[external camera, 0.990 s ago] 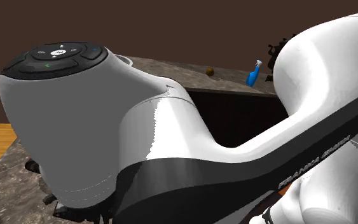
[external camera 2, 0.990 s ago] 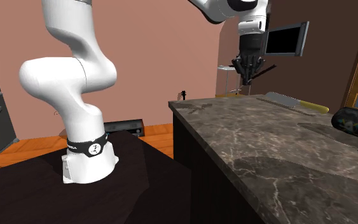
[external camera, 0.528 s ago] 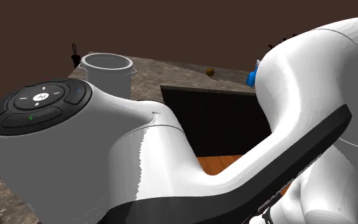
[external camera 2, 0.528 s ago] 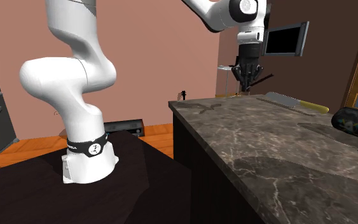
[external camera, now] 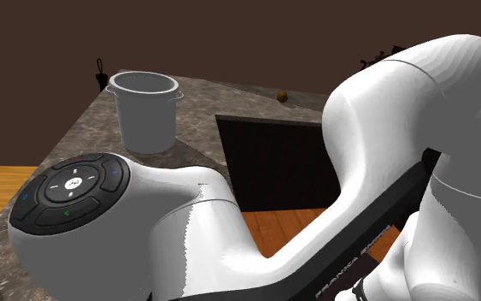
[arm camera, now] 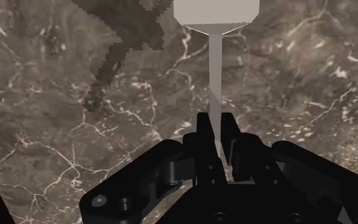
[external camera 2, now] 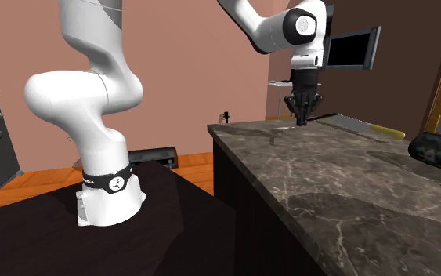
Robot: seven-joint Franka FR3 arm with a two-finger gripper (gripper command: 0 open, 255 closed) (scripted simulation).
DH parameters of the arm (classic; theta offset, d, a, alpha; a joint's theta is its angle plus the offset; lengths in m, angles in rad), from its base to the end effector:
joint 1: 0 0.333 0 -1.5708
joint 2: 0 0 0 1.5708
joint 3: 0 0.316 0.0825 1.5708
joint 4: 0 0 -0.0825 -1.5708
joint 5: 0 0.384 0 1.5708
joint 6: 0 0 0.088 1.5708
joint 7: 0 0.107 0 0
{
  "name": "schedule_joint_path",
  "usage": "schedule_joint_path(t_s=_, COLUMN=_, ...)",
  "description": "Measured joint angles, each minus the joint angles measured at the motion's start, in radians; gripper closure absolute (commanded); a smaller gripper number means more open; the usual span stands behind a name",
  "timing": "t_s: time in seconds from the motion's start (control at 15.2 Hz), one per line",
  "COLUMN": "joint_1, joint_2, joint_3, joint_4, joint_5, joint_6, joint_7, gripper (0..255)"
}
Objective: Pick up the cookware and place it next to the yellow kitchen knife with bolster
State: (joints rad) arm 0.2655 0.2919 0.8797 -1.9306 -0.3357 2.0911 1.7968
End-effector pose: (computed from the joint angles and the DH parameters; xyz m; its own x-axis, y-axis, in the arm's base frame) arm 0.2839 0.5264 0.3857 0.8755 -0.4786 0.0663 -0.4796 -0.8775 -0.0001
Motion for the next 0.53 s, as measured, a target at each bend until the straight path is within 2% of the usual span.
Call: schedule_joint_path(t_s=0.53, joint_1=0.022, joint_2=0.049, joint_3=-0.026, joint_4=-0.038, joint_5=-0.053, joint_6=0.067, joint_7=0.039, gripper=255)
